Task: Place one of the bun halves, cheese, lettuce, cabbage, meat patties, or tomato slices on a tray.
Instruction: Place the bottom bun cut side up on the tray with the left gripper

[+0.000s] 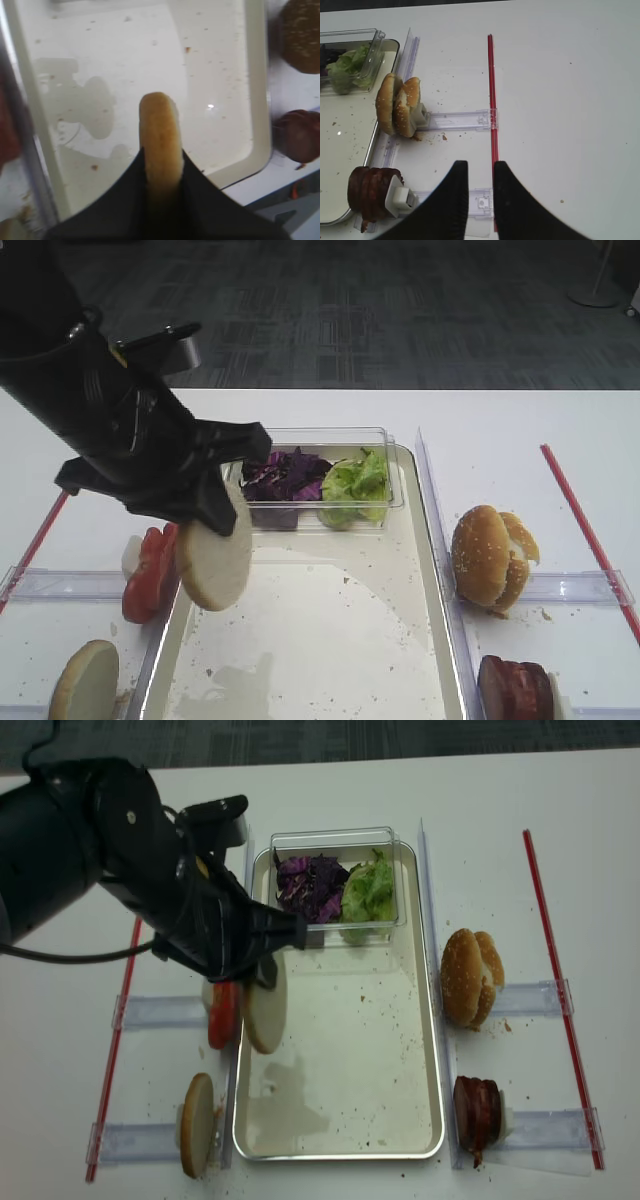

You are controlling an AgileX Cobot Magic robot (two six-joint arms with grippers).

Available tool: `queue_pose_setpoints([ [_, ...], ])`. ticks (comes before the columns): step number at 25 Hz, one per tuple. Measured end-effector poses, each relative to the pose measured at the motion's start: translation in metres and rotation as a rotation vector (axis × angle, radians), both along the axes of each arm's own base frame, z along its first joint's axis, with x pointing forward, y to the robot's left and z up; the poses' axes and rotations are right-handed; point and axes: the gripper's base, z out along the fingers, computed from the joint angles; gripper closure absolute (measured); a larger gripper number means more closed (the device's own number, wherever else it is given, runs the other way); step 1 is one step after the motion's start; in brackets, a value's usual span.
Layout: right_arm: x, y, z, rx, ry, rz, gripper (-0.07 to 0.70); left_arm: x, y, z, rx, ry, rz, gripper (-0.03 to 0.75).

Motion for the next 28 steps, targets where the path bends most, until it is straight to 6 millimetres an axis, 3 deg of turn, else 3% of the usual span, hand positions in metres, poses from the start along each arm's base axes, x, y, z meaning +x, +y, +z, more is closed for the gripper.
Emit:
queue_pose_setpoints([
  [10,0.000,0.000,0.000,0.000,0.000,0.000,0.455,-0.004,-0.028,0.018,-0.355,-0.036,-0.129,0.657],
  [16,0.000,0.000,0.000,0.000,0.000,0.000,0.455,-0.001,-0.032,0.021,-0.414,-0.060,-0.125,0.657],
  [20,0.000,0.000,0.000,0.000,0.000,0.000,0.455,0.006,-0.036,0.006,-0.397,-0.024,-0.123,0.657],
  [28,0.000,0.000,0.000,0.000,0.000,0.000,0.455,0.024,-0.047,-0.043,-0.357,0.083,-0.127,0.657],
])
